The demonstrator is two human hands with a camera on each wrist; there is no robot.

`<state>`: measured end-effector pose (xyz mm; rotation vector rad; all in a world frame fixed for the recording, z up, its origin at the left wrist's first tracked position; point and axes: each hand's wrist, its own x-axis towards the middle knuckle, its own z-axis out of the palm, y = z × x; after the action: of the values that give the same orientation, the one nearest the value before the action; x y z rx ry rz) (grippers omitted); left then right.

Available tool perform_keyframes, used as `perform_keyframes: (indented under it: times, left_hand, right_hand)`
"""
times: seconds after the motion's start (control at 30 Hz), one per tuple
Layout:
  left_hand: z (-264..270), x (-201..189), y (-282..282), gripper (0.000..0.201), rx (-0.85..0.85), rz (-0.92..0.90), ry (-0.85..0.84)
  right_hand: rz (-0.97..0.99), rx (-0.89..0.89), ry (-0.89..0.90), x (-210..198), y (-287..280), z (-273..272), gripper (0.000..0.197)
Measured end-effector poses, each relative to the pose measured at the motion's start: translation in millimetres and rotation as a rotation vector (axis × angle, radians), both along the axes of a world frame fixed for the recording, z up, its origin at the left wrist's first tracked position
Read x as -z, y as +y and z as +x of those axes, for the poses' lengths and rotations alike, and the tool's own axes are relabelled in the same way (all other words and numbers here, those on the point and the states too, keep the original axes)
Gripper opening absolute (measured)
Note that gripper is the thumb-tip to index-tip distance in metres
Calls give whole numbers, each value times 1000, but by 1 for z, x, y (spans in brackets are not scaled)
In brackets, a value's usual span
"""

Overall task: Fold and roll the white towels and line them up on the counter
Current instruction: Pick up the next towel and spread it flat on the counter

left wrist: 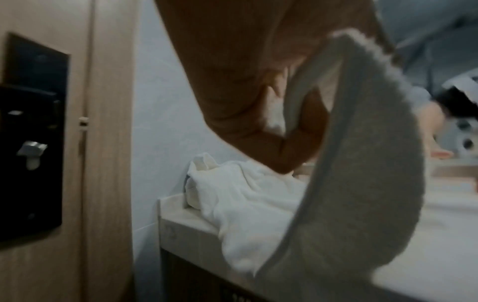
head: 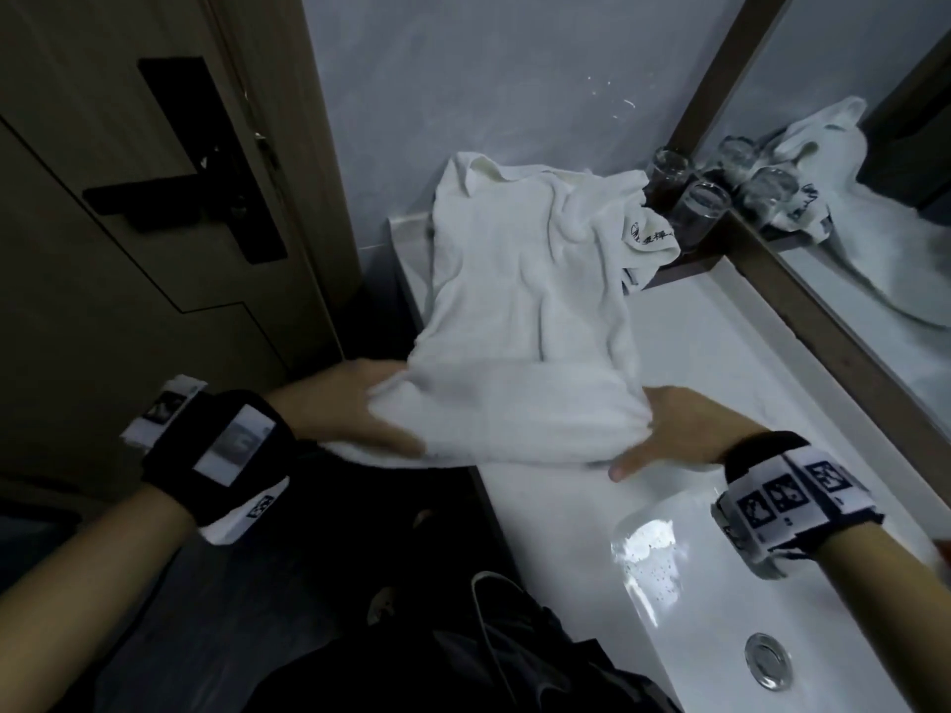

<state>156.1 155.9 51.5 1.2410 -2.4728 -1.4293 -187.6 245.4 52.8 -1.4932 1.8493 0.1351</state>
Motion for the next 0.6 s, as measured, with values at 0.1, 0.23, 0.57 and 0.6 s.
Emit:
perform_keyframes:
  times: [0.1, 0.23, 0.57, 0.6]
  left_hand:
    - [-6, 20, 11, 46, 148, 40, -284]
    - [-7, 40, 19, 12, 203, 102, -442]
    - [-3, 22, 5, 25, 87, 250, -204]
    - [-5, 17, -1, 24, 51, 217, -135]
  right_hand:
    - [61, -153, 296, 25, 3, 12, 29]
    - [170, -122, 251, 41, 4, 17, 14]
    - [253, -68, -40, 37, -1, 5, 23]
    - [194, -21, -62, 32, -3, 0, 31]
